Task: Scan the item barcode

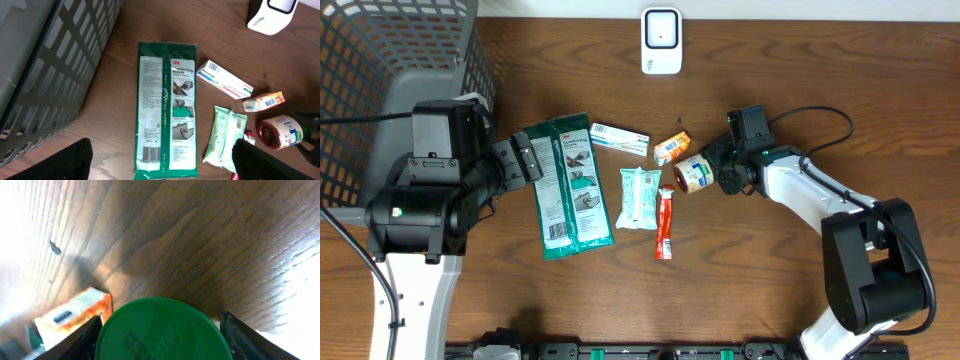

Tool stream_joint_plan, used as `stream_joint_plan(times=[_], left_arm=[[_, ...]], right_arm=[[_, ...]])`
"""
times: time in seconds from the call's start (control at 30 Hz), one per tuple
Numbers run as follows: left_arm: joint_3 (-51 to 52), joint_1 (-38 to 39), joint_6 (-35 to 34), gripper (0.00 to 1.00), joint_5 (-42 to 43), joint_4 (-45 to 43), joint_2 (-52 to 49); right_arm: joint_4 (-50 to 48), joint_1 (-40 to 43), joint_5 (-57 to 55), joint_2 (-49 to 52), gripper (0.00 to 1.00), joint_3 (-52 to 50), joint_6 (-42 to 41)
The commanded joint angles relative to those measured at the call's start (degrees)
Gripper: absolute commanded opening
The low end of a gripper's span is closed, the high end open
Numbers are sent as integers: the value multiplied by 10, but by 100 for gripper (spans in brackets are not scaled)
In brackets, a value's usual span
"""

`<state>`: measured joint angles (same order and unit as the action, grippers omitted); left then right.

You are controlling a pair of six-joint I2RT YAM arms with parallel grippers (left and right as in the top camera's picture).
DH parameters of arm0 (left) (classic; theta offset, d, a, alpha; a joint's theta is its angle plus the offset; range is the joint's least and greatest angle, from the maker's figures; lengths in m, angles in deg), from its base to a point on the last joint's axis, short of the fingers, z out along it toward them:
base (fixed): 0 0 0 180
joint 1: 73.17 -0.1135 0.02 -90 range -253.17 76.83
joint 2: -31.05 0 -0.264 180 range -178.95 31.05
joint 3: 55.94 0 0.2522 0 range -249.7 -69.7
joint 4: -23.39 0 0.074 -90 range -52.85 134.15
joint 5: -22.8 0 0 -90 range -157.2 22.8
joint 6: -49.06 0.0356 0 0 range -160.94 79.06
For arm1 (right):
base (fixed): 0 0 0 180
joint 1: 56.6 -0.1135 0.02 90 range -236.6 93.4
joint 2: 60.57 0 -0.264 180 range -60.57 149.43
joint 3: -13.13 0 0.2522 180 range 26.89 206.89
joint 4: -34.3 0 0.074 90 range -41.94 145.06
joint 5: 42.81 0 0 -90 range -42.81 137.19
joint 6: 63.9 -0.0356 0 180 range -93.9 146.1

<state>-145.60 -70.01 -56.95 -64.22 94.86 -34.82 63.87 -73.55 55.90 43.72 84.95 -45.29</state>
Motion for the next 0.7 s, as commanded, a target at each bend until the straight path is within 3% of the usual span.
stream_joint_plan(times=[0.0,0.13,0.27,0.5,0.67], left_arm=[[-4,-1,12,90,-7,1,0],[-4,-1,12,90,-7,1,0],[-5,-1,12,90,-7,1,0],[-5,-1,12,90,-7,1,0],[-4,-1,12,90,-7,1,0]], right_arm=[[10,3,-28,-52,56,6,91],[35,4,-84,-111,57,6,171],[64,-1,-135,-163,57,6,331],[125,-75,-303,-150,60,5,468],[143,-110,-323,-147,63,5,516]])
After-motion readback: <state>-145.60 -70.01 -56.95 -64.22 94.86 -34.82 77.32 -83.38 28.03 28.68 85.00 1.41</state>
